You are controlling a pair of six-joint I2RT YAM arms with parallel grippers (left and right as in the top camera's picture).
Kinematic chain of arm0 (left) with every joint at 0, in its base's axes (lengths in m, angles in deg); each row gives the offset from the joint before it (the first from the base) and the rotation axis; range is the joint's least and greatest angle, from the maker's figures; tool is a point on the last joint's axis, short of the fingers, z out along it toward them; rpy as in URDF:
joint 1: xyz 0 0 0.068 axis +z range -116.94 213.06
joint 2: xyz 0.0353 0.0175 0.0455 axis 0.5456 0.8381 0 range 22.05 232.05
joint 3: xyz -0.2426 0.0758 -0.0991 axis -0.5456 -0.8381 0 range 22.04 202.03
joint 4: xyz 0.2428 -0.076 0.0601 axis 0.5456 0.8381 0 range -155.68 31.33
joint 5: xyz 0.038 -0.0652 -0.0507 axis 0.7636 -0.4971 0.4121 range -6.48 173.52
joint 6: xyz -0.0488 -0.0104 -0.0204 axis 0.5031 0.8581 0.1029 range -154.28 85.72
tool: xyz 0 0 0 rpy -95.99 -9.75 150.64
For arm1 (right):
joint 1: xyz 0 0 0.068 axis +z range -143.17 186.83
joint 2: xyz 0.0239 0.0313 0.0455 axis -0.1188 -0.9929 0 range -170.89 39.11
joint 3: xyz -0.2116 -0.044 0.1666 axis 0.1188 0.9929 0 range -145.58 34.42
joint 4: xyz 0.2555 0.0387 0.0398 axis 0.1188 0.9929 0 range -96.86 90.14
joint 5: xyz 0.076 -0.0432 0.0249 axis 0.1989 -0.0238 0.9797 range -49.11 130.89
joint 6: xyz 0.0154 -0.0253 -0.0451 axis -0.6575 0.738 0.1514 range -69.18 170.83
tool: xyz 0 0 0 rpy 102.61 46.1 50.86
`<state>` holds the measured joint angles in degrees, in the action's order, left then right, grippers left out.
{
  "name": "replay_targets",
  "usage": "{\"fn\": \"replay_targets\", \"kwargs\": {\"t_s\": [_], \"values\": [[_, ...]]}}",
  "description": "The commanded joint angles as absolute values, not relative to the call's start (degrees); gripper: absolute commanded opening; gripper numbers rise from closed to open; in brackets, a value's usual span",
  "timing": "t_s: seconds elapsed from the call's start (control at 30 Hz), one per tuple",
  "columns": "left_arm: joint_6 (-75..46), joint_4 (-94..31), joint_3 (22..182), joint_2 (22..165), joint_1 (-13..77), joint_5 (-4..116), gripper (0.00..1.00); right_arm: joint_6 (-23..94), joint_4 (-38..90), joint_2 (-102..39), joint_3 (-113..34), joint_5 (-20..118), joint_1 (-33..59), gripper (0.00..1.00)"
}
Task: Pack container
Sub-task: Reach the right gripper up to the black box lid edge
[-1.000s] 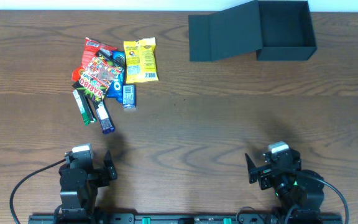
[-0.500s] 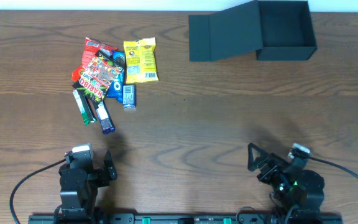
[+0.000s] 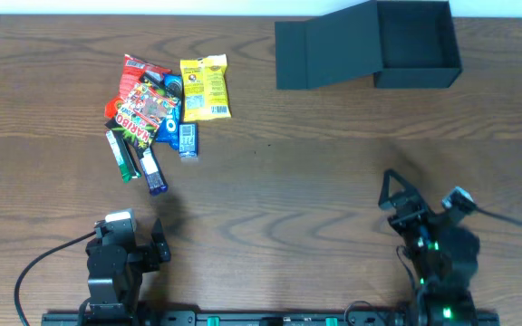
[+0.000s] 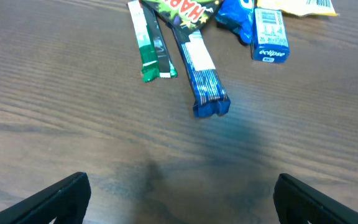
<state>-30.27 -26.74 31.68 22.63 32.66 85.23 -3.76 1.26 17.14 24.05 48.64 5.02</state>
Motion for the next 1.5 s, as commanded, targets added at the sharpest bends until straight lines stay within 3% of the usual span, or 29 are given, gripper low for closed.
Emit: {"fn": "replay_targets", "kwargs": {"t_s": [0.0, 0.27, 0.4, 0.67, 0.9, 1.13, 1.3, 1.4, 1.47], "values": [[-31.1, -26.5, 31.1, 22.3, 32.8, 85.0, 0.95, -1.5, -0.7, 5.3, 18.0, 44.7, 4.8, 0.99], [-31.1, -26.5, 31.1, 22.3, 32.8, 85.0, 0.95, 1.7, 4.2, -29.9, -11.0, 40.8, 4.6, 0.99], [-31.1, -26.5, 31.1, 22.3, 32.8, 85.0, 0.95, -4.5, 14.0, -47.3, -29.9, 39.6, 2.6, 0.94], [-31.1, -26.5, 31.1, 22.3, 32.8, 85.0, 0.95, -9.4, 24.6, -73.1, -59.2, 44.9, -2.5, 0.86], [-31.1, -26.5, 31.1, 22.3, 32.8, 85.0, 0.95, -9.4, 36.2, -92.4, -82.0, 51.6, -5.3, 0.85], [-31.1, -26.5, 31.1, 22.3, 32.8, 85.0, 0.95, -9.5, 39.5, -99.4, -88.5, 53.2, -6.0, 0.83], [-31.1, -26.5, 31.1, 22.3, 32.8, 85.0, 0.95, -9.1, 41.5, -100.4, -88.5, 53.5, -6.6, 0.74], [-31.1, -26.5, 31.1, 22.3, 32.8, 85.0, 0.95, -6.6, 43.6, -100.4, -88.5, 53.6, -6.7, 0.64], [-31.1, -26.5, 31.1, 22.3, 32.8, 85.0, 0.95, -5.1, 45.3, -100.4, -88.5, 53.9, -6.7, 0.63]]}}
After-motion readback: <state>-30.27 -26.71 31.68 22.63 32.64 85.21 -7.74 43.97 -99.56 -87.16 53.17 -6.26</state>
